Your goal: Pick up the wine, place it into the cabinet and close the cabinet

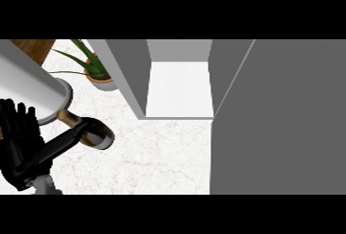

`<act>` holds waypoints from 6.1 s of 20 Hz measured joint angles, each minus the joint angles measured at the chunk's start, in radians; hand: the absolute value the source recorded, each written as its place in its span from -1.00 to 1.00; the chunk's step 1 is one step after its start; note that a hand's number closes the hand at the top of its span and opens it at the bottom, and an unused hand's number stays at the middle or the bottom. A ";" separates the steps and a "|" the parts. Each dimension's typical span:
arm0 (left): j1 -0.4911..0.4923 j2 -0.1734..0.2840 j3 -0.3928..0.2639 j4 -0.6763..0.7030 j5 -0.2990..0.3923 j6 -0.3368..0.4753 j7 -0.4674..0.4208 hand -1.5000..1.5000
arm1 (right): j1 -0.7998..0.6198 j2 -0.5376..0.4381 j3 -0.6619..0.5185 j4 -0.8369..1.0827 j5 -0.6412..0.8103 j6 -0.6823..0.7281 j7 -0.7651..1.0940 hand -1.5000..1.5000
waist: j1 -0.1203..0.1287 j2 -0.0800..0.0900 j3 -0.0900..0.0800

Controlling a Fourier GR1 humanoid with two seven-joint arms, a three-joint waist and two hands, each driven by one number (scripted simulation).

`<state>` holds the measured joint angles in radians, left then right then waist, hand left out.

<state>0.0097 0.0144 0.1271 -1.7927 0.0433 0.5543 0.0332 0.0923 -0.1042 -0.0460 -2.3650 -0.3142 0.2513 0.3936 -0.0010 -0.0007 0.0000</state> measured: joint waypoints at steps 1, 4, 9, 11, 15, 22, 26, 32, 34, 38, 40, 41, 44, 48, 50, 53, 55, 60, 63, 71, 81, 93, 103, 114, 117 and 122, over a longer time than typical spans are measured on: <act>0.004 -0.002 0.005 0.013 0.011 -0.009 -0.014 -1.00 | -0.003 -0.003 -0.012 0.001 -0.004 0.006 -0.003 -1.00 | 0.000 0.000 0.000; 0.051 -0.008 0.002 0.038 0.048 -0.023 -0.081 -1.00 | 0.009 0.009 0.003 0.000 0.002 0.013 -0.011 -1.00 | 0.001 0.000 0.000; 0.062 -0.003 0.031 0.108 0.079 -0.054 -0.128 -1.00 | 0.009 0.018 0.010 -0.004 0.006 0.013 -0.002 -1.00 | 0.000 0.000 0.000; 0.074 -0.005 0.037 0.132 0.090 -0.071 -0.156 -1.00 | 0.013 0.024 0.009 0.010 0.016 0.023 -0.020 -1.00 | 0.000 0.000 0.000; 0.081 -0.008 0.051 0.203 0.128 -0.099 -0.223 -1.00 | -0.002 0.016 -0.001 -0.007 0.010 0.016 0.010 -1.00 | 0.000 0.000 0.000; 0.076 -0.006 0.077 0.337 0.180 -0.158 -0.333 -1.00 | -0.002 0.033 0.015 -0.003 0.025 0.020 0.004 -1.00 | 0.000 0.000 0.000; 0.041 -0.006 0.098 0.441 0.220 -0.194 -0.393 -1.00 | -0.028 0.029 0.007 -0.001 0.030 0.011 0.020 -1.00 | 0.000 0.001 0.000; -0.001 0.003 0.116 0.562 0.250 -0.229 -0.454 -1.00 | -0.036 0.024 -0.006 -0.008 0.014 0.006 0.044 -1.00 | -0.001 0.000 0.000; -0.034 0.009 0.124 0.623 0.254 -0.237 -0.477 -1.00 | -0.043 0.025 -0.018 0.015 0.011 0.015 0.019 -1.00 | -0.001 0.001 0.000; -0.072 0.022 0.145 0.726 0.278 -0.266 -0.531 -1.00 | -0.007 0.030 -0.015 -0.005 0.014 0.035 0.003 -1.00 | -0.003 0.001 0.000; -0.102 0.032 0.159 0.789 0.288 -0.280 -0.564 -1.00 | 0.001 0.024 -0.028 -0.006 0.012 0.043 0.004 -1.00 | -0.003 0.001 0.000; -0.117 0.026 0.163 0.826 0.289 -0.283 -0.590 -1.00 | -0.008 0.028 -0.018 0.002 0.025 0.042 0.001 -1.00 | -0.003 0.001 0.000; -0.137 0.030 0.164 0.878 0.307 -0.290 -0.620 -1.00 | -0.020 0.029 -0.016 0.008 0.032 0.038 0.003 -1.00 | -0.003 0.001 0.000; -0.188 0.036 0.199 0.995 0.345 -0.338 -0.690 -1.00 | -0.006 0.046 0.012 -0.009 0.060 0.032 0.002 -1.00 | -0.004 0.001 -0.001; -0.215 0.054 0.225 1.066 0.370 -0.387 -0.730 -1.00 | -0.001 0.050 0.019 -0.016 0.066 0.027 0.006 -1.00 | -0.005 0.001 -0.001; -0.231 0.045 0.236 1.127 0.392 -0.436 -0.788 -1.00 | 0.002 0.042 -0.003 -0.015 0.048 0.036 0.000 -1.00 | -0.005 0.001 -0.001; -0.262 0.064 0.250 1.195 0.404 -0.476 -0.818 -1.00 | -0.007 0.041 -0.005 -0.014 0.046 0.030 0.006 -1.00 | -0.006 0.002 -0.001; -0.281 0.065 0.246 1.262 0.420 -0.517 -0.871 1.00 | -0.020 0.042 -0.006 -0.012 0.053 0.022 0.015 -1.00 | -0.005 0.001 0.000; -0.319 0.077 0.251 1.323 0.430 -0.545 -0.899 1.00 | 0.008 0.055 0.012 -0.013 0.072 0.034 -0.008 -1.00 | -0.006 0.000 0.002; -0.367 0.092 0.241 1.421 0.434 -0.595 -0.949 1.00 | -0.017 0.053 0.010 0.007 0.073 0.037 -0.011 -1.00 | -0.006 -0.002 0.006; -0.319 0.113 0.094 1.414 0.296 -0.724 -0.999 1.00 | -0.020 0.047 -0.003 0.000 0.077 0.028 0.008 -1.00 | 0.002 -0.010 0.013; -0.062 0.106 -0.075 1.103 0.228 -0.863 -0.971 1.00 | -0.021 0.033 -0.044 0.024 0.049 0.039 -0.007 -1.00 | 0.012 -0.010 0.011; 0.218 0.042 -0.211 0.559 0.285 -0.841 -0.740 1.00 | -0.025 0.038 -0.035 0.048 0.049 0.046 -0.018 -1.00 | 0.010 -0.003 0.002; 0.281 -0.005 -0.339 0.094 0.299 -0.640 -0.438 1.00 | -0.002 0.066 0.006 0.056 0.085 0.049 -0.046 -1.00 | 0.003 0.000 0.001; 0.210 -0.010 -0.352 0.058 0.310 -0.565 -0.371 1.00 | -0.015 0.049 -0.011 0.026 0.058 0.040 -0.006 -1.00 | 0.001 0.000 0.000; 0.092 -0.013 -0.385 0.057 0.318 -0.450 -0.294 1.00 | 0.004 0.041 -0.043 0.069 0.035 0.076 -0.055 -1.00 | -0.001 0.000 0.000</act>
<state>0.1018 0.0016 -0.2581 -1.7358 0.3611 0.1045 -0.2610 0.0960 -0.0627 -0.0890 -2.2959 -0.2789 0.3276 0.3383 -0.0024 -0.0005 0.0003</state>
